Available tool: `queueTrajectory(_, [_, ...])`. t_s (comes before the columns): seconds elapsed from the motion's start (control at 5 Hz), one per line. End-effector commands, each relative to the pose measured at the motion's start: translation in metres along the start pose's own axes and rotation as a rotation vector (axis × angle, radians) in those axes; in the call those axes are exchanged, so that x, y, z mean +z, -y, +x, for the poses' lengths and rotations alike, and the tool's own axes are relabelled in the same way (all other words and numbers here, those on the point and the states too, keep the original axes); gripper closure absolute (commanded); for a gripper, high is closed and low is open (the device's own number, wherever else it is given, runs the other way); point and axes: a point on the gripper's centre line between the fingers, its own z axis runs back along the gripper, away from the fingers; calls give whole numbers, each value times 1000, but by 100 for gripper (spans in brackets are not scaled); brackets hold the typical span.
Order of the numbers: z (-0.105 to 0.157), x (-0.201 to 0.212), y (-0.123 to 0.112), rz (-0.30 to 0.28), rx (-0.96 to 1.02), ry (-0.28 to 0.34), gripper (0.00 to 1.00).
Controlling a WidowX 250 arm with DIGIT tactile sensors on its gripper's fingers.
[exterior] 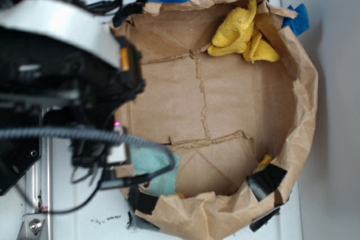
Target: Grab the yellow cloth.
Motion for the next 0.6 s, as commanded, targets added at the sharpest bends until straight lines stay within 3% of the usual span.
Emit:
queueTrajectory(0.0, [36, -29, -16, -7, 69, 58, 0])
queueTrajectory(0.4, [45, -70, -13, 23, 91, 37, 0])
